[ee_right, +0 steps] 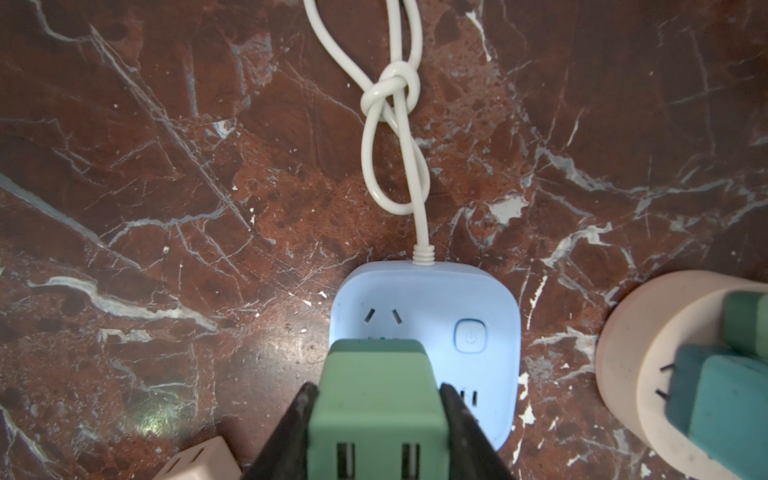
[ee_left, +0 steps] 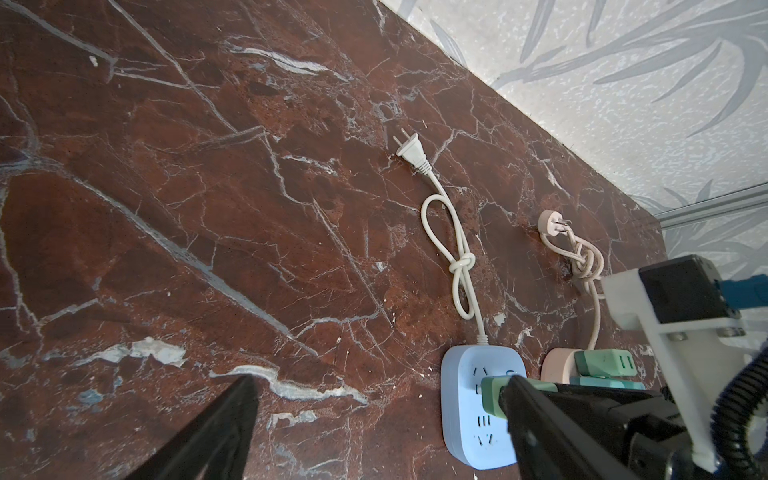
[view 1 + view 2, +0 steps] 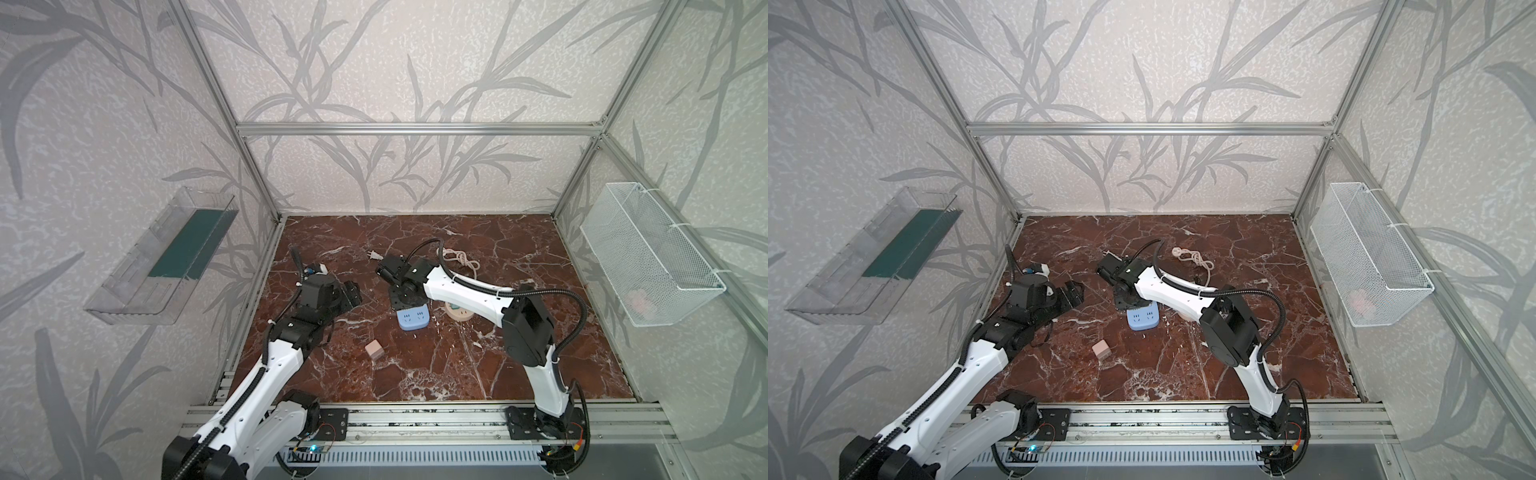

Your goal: Insert the plug

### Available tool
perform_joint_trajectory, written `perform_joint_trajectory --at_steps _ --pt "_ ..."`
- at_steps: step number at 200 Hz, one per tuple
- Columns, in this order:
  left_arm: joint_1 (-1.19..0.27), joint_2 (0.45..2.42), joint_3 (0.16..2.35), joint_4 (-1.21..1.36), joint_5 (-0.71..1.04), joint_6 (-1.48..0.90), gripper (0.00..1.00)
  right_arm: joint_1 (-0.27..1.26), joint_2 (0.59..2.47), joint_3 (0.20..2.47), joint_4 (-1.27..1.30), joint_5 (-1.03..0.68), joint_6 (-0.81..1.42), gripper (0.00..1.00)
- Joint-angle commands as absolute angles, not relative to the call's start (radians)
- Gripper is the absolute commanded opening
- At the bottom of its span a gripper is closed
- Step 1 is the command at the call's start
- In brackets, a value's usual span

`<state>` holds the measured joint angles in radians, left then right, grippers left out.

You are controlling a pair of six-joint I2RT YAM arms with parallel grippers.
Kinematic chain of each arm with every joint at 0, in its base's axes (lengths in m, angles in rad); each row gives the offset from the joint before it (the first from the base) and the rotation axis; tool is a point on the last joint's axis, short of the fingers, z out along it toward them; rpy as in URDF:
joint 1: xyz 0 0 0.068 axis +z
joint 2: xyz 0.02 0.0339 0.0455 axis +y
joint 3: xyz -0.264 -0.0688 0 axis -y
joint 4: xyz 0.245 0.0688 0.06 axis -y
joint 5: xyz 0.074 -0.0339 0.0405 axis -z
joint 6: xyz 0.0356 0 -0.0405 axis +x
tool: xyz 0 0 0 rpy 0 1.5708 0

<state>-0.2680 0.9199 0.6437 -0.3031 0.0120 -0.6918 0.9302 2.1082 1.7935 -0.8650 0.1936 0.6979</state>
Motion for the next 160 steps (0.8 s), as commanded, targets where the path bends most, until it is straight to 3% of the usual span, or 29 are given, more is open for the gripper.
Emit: perform_joint_trajectory --at_steps 1,160 --pt "-0.264 0.923 0.624 -0.291 0.014 -0.703 0.92 0.931 2.059 1.781 -0.883 0.218 0.687 0.0" --pt "-0.265 0.923 0.62 -0.288 0.017 -0.704 0.92 0.922 2.054 1.724 -0.813 0.192 0.67 0.0"
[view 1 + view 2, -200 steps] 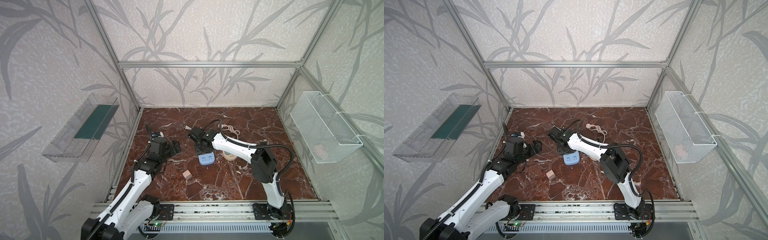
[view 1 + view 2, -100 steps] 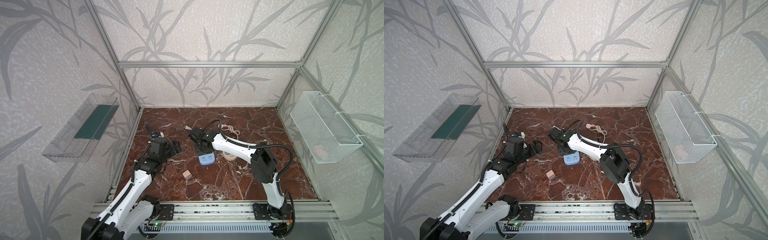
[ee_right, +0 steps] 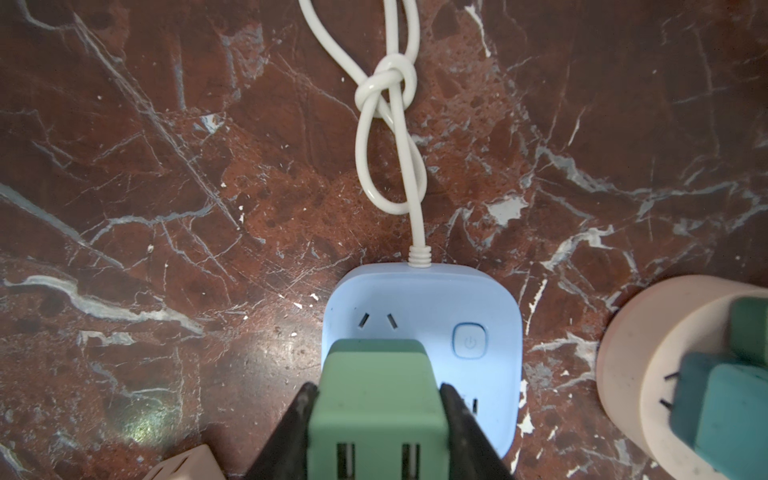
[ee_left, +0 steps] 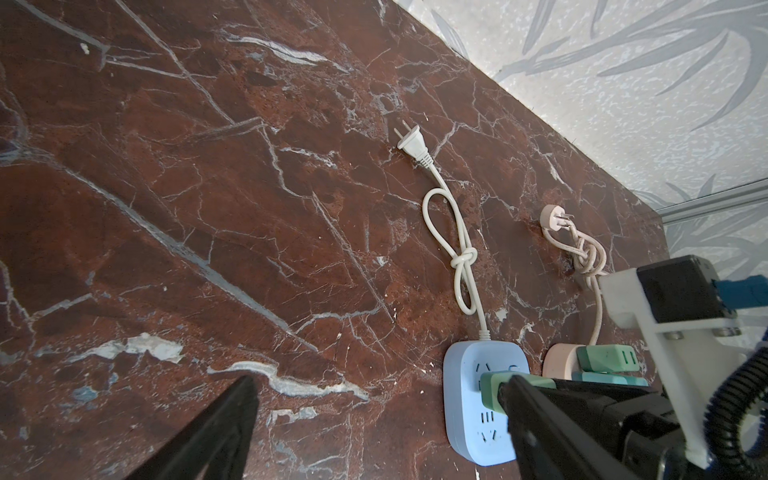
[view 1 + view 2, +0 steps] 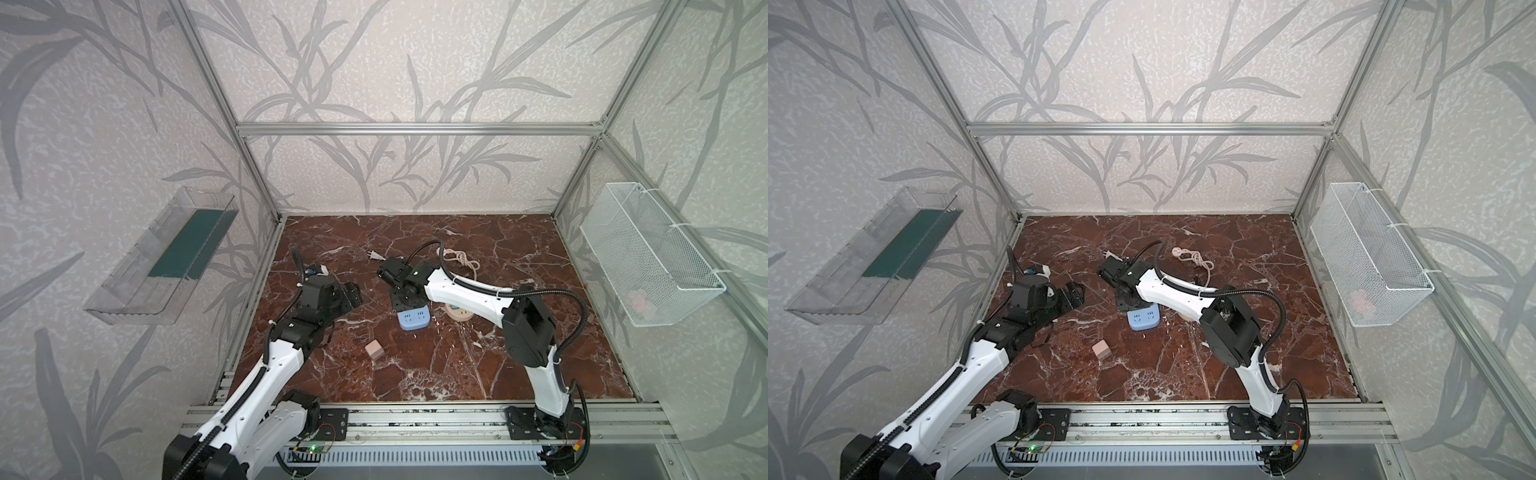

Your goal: Insert the plug

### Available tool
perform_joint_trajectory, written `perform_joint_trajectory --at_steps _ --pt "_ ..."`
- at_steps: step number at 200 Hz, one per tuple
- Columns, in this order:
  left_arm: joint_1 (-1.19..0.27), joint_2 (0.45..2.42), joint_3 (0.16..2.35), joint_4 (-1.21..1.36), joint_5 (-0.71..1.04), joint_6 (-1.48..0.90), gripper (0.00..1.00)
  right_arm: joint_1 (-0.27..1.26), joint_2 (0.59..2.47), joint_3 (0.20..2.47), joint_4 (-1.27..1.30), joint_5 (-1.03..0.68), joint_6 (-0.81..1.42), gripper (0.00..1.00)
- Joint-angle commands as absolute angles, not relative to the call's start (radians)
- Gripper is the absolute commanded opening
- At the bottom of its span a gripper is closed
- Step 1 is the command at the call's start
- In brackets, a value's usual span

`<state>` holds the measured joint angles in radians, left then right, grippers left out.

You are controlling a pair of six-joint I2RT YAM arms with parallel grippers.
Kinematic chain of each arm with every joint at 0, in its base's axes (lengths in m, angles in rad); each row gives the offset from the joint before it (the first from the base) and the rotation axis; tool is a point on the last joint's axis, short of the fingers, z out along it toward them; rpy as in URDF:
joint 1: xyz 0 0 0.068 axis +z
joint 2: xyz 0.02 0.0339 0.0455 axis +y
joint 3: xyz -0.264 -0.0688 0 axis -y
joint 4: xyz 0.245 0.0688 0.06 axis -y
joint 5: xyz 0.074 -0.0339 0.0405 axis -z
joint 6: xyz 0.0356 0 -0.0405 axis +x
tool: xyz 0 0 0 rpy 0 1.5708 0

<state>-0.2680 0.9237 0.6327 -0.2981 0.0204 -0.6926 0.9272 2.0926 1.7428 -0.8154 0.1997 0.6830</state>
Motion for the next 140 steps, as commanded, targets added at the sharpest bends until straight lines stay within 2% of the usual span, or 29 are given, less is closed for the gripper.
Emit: perform_joint_trajectory --at_steps 1,140 --pt "-0.264 0.923 0.62 -0.288 0.017 -0.704 0.92 0.922 2.053 1.724 -0.813 0.193 0.67 0.0" --pt "-0.264 0.925 0.617 -0.284 0.015 -0.704 0.92 0.936 2.115 1.688 -0.869 0.192 0.663 0.0"
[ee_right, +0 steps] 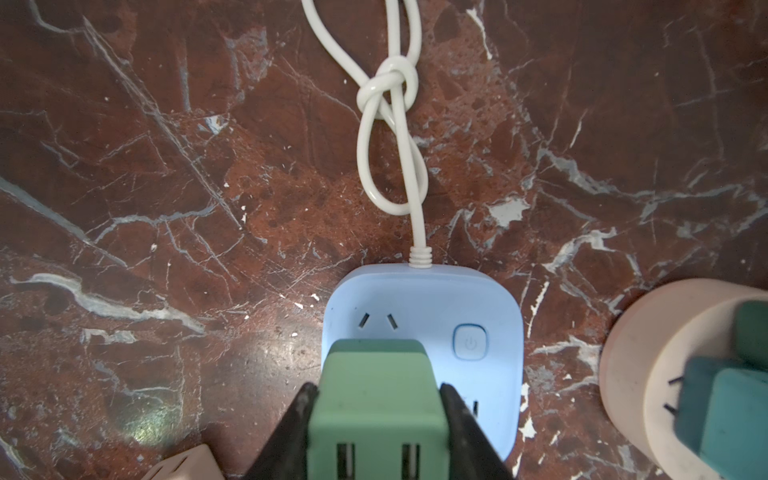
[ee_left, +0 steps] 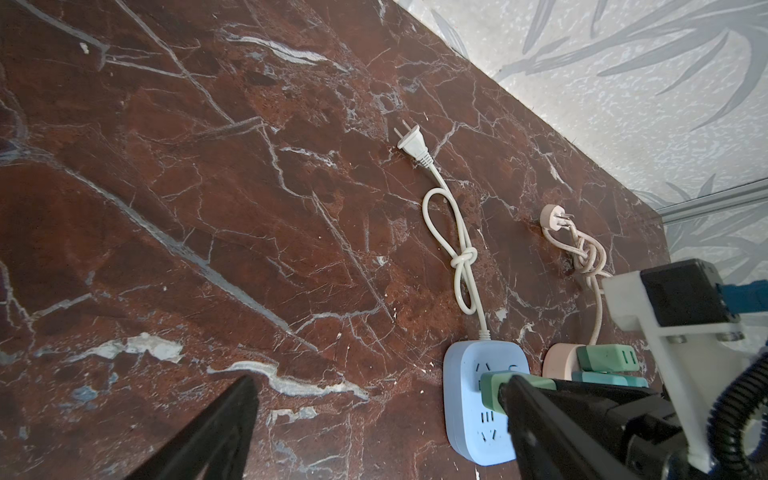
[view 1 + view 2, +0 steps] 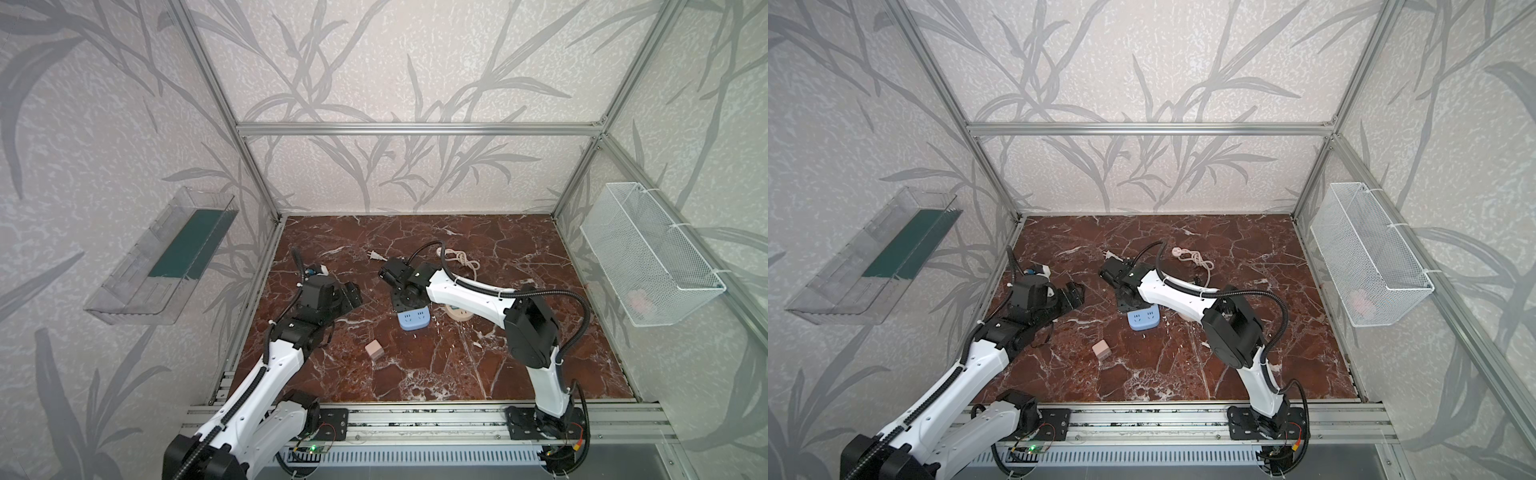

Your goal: Insert the plug

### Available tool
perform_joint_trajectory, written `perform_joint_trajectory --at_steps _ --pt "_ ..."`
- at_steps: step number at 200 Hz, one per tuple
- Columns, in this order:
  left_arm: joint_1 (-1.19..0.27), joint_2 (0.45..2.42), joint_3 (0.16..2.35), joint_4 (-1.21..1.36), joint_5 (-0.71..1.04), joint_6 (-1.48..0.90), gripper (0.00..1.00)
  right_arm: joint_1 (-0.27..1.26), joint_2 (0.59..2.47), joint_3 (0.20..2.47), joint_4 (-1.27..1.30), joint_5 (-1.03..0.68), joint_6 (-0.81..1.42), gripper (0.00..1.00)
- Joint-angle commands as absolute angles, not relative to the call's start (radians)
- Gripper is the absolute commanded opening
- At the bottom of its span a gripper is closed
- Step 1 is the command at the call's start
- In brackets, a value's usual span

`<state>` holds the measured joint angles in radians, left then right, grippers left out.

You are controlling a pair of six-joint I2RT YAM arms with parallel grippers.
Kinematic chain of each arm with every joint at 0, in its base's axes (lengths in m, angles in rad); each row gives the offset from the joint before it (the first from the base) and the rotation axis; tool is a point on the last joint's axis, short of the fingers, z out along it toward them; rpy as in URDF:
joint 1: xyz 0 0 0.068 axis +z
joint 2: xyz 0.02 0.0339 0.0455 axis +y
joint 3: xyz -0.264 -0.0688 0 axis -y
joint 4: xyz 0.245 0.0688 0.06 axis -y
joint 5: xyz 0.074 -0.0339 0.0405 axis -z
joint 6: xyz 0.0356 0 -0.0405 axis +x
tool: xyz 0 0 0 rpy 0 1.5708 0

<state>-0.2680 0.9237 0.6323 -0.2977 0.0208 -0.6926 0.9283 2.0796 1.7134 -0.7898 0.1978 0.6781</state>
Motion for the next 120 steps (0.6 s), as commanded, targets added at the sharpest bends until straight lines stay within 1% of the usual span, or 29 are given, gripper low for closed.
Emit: perform_joint_trajectory --at_steps 1,72,120 --pt "-0.264 0.925 0.617 -0.284 0.015 -0.704 0.92 0.937 2.115 1.689 -0.871 0.193 0.664 0.0" --pt "-0.265 0.926 0.615 -0.281 0.012 -0.705 0.92 0.951 2.166 1.724 -0.939 0.212 0.653 0.0" --pt "-0.264 0.923 0.617 -0.285 0.008 -0.703 0.92 0.941 2.215 1.754 -0.96 0.156 0.66 0.0"
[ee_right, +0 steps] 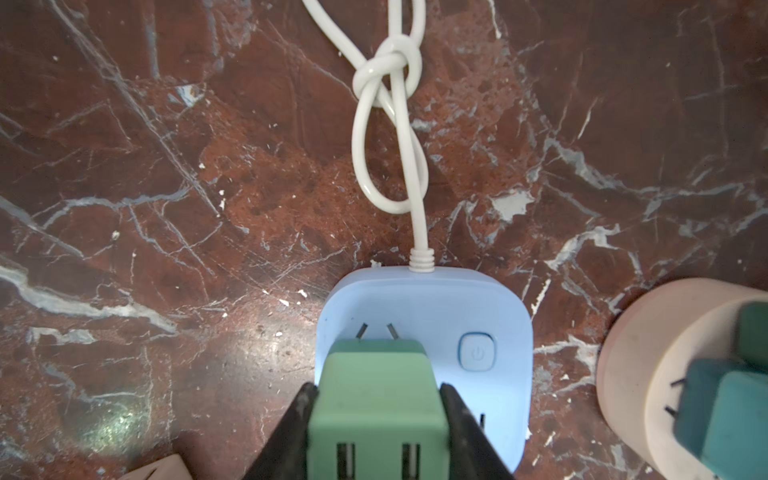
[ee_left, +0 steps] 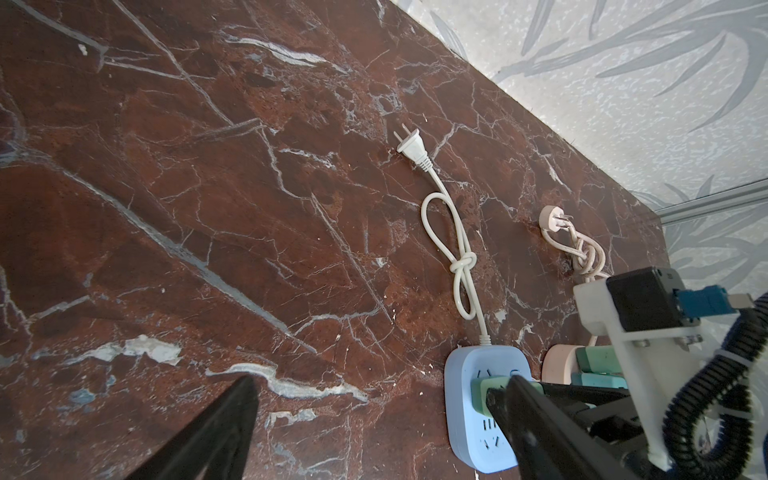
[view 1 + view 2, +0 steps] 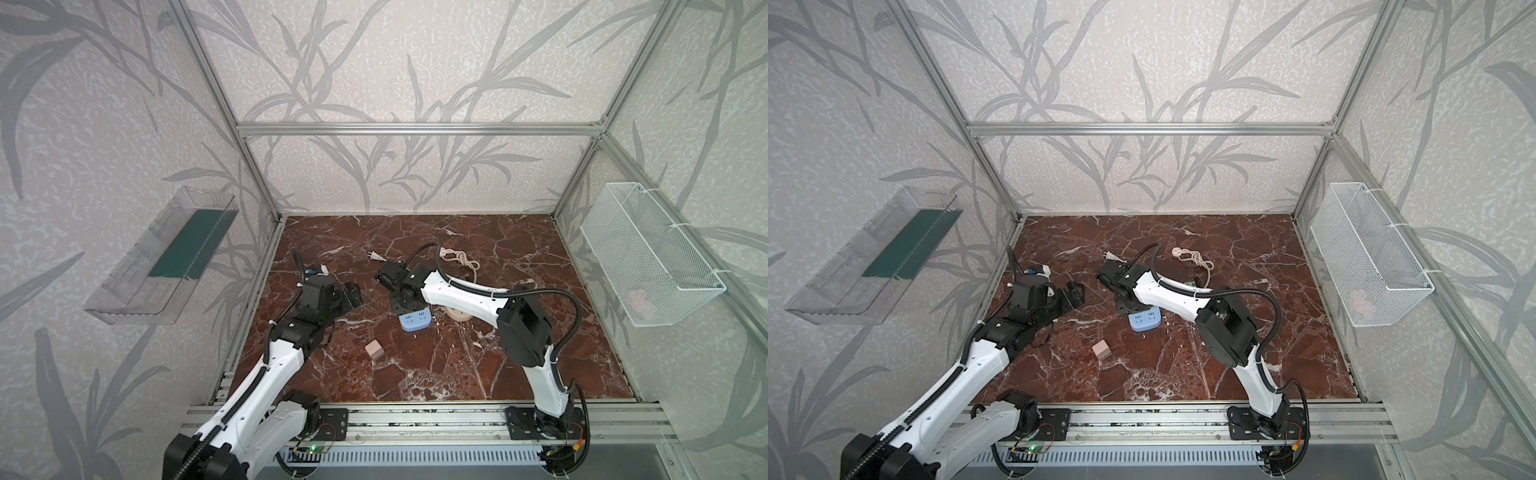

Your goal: Insert the plug

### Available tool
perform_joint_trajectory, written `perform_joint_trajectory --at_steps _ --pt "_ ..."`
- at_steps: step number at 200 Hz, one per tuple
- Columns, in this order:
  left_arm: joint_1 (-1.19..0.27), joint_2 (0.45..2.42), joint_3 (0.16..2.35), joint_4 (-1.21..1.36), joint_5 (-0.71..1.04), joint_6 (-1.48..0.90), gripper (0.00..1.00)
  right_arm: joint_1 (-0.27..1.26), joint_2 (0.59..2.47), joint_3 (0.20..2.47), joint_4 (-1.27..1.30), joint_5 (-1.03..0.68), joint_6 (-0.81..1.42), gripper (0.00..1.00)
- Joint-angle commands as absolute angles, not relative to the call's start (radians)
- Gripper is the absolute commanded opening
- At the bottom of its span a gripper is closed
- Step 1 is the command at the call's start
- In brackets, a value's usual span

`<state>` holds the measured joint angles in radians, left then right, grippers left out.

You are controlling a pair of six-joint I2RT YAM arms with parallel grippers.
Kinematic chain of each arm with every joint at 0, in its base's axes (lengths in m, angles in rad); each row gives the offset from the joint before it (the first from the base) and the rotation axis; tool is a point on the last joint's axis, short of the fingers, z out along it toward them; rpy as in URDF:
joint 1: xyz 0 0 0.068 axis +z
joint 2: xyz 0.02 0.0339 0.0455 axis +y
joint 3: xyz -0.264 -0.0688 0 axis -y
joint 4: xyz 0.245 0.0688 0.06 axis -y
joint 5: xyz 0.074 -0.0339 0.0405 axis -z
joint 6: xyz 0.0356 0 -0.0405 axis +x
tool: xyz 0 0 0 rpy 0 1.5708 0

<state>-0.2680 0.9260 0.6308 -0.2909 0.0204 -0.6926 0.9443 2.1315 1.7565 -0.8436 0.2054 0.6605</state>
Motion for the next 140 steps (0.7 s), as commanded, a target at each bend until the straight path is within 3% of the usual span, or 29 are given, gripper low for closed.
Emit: perform_joint_trajectory --at_steps 1,64,100,140 --pt "-0.264 0.922 0.617 -0.285 0.008 -0.703 0.92 0.941 2.216 1.754 -0.96 0.156 0.659 0.0" --pt "-0.264 0.922 0.611 -0.282 0.002 -0.703 0.92 0.939 2.259 1.765 -0.977 0.127 0.651 0.0" --pt "-0.264 0.912 0.603 -0.287 -0.001 -0.703 0.92 0.914 2.254 1.671 -0.908 0.015 0.7 0.0" --pt "-0.264 0.914 0.606 -0.282 -0.004 -0.704 0.92 0.915 2.252 1.641 -0.911 0.034 0.697 0.0"
